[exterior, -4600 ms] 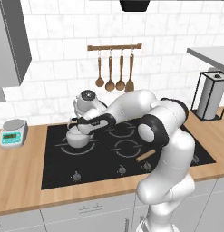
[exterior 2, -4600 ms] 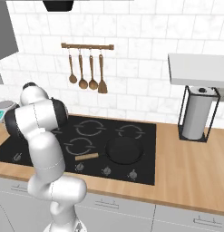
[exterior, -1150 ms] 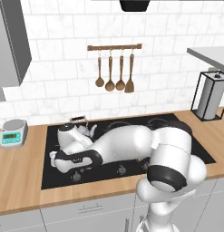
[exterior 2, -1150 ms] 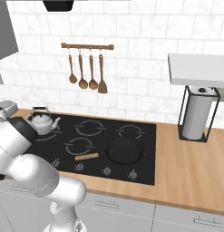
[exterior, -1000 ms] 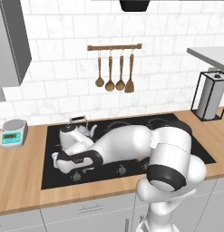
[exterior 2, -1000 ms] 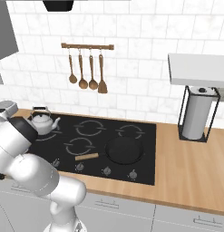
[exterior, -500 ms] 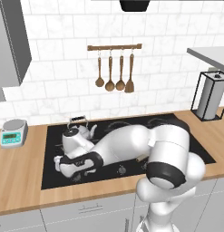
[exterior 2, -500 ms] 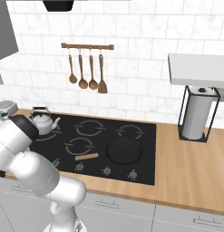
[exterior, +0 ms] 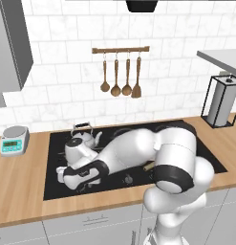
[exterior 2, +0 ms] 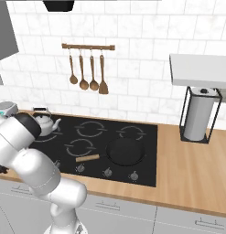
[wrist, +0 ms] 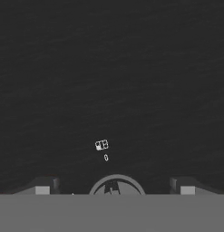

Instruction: Pick the kettle from the counter and place it on a stove burner. Then turn the burner on.

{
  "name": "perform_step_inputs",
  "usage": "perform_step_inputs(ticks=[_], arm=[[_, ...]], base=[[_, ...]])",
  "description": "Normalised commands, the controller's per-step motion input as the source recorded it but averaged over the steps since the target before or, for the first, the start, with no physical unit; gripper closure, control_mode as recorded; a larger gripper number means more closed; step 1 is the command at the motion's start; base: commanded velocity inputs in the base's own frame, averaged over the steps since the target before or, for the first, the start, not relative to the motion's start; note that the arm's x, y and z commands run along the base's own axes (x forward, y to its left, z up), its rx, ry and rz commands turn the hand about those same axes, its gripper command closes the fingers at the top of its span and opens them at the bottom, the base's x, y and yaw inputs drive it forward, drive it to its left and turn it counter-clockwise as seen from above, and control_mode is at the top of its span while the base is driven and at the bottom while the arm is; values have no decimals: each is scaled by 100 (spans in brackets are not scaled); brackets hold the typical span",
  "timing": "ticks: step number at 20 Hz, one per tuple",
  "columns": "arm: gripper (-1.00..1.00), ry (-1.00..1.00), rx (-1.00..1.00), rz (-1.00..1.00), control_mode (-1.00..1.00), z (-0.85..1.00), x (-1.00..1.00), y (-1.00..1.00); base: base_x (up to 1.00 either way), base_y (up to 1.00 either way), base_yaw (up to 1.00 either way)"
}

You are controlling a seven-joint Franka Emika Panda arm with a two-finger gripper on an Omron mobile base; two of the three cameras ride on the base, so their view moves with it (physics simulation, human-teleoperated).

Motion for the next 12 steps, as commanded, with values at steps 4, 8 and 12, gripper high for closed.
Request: perform_step_inputs(ticks=[4,8,12], arm=[[-100,0,0,0,-100,0,0,1],[100,0,0,0,-100,0,0,0],[100,0,0,0,-100,0,0,0]], base=[[0,0,0],[0,0,0],[0,0,0]])
